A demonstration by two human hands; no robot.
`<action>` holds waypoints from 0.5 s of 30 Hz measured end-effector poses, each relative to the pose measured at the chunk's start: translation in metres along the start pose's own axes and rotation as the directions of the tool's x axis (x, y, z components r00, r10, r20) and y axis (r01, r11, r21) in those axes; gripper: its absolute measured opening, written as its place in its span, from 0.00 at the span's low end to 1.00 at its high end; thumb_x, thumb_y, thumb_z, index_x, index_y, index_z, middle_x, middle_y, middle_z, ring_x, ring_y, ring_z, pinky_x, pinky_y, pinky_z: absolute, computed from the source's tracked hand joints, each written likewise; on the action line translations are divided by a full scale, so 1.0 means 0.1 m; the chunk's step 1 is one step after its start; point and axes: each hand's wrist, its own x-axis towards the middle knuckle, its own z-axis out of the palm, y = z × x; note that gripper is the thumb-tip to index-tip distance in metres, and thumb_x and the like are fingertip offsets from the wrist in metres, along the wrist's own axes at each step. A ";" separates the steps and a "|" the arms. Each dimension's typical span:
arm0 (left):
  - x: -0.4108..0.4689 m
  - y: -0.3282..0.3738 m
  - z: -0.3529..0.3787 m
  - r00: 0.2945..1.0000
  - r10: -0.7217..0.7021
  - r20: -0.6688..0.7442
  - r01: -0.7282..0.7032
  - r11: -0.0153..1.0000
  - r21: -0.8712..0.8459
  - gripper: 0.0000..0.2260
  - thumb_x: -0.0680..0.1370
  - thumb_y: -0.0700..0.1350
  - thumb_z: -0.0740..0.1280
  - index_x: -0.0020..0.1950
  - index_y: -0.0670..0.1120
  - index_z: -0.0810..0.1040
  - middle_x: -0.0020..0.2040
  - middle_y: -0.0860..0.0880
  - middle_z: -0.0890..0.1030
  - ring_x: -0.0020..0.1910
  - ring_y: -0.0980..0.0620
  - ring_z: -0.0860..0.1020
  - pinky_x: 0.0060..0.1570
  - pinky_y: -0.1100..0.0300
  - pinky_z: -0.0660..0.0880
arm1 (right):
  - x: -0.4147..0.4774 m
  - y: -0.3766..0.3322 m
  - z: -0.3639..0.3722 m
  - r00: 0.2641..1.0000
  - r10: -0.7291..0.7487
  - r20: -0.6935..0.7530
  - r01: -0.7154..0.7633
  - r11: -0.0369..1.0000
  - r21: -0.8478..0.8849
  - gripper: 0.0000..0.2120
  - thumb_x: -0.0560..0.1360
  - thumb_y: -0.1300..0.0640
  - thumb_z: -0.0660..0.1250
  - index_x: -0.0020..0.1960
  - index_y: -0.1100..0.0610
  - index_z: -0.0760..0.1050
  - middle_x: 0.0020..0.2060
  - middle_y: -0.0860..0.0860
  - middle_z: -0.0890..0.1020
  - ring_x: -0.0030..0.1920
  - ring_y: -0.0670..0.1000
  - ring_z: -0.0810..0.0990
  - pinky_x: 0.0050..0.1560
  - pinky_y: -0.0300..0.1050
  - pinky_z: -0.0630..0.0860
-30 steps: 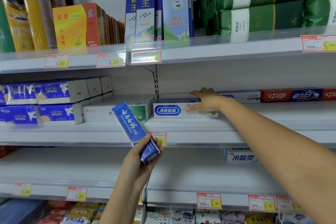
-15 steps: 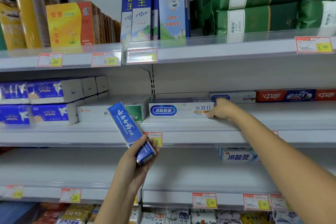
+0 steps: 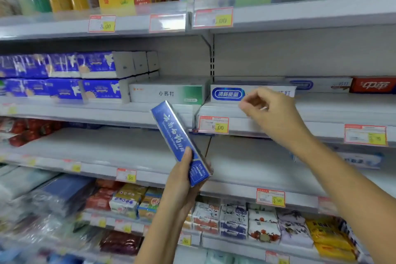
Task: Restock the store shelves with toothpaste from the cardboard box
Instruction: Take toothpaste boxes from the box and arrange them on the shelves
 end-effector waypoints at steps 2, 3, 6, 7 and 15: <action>-0.09 -0.12 -0.24 0.997 0.015 -0.081 -0.002 0.989 0.151 0.19 0.73 0.58 0.64 0.51 0.42 0.77 0.40 0.44 0.80 0.41 0.47 0.77 0.48 0.50 0.72 | -0.36 -0.10 0.36 0.955 0.064 0.291 -0.081 0.996 0.047 0.07 0.72 0.50 0.70 0.43 0.54 0.79 0.37 0.49 0.82 0.37 0.51 0.80 0.42 0.43 0.77; -0.12 -0.17 -0.35 0.992 0.028 -0.127 -0.002 0.979 0.203 0.20 0.74 0.59 0.63 0.51 0.42 0.77 0.41 0.44 0.81 0.42 0.46 0.77 0.49 0.50 0.71 | -0.50 -0.09 0.56 0.898 0.125 0.422 -0.143 0.990 0.012 0.09 0.72 0.47 0.70 0.44 0.52 0.79 0.39 0.48 0.82 0.37 0.50 0.81 0.41 0.45 0.79; -0.21 -0.23 -0.63 0.980 0.008 -0.199 0.041 0.969 0.243 0.20 0.77 0.59 0.58 0.56 0.44 0.77 0.49 0.42 0.83 0.49 0.43 0.80 0.55 0.48 0.74 | -0.84 0.03 1.10 0.682 0.294 0.670 -0.333 0.940 -0.074 0.14 0.71 0.43 0.70 0.51 0.50 0.78 0.44 0.47 0.83 0.40 0.45 0.83 0.41 0.42 0.80; -0.20 -0.23 -0.71 0.973 -0.008 -0.230 0.064 0.970 0.235 0.18 0.80 0.56 0.56 0.56 0.46 0.77 0.48 0.43 0.83 0.47 0.45 0.81 0.52 0.51 0.76 | -0.92 0.07 1.26 0.607 0.320 0.727 -0.435 0.900 -0.033 0.13 0.72 0.45 0.70 0.52 0.51 0.78 0.45 0.49 0.84 0.40 0.46 0.83 0.43 0.44 0.81; -0.07 -0.18 -1.43 0.945 0.028 -0.326 0.107 0.915 0.389 0.10 0.81 0.54 0.57 0.52 0.53 0.76 0.52 0.48 0.81 0.51 0.50 0.80 0.58 0.49 0.75 | -1.17 0.07 2.10 0.516 0.400 0.758 -0.749 0.640 0.172 0.11 0.74 0.57 0.70 0.54 0.62 0.76 0.42 0.55 0.84 0.38 0.52 0.82 0.41 0.48 0.81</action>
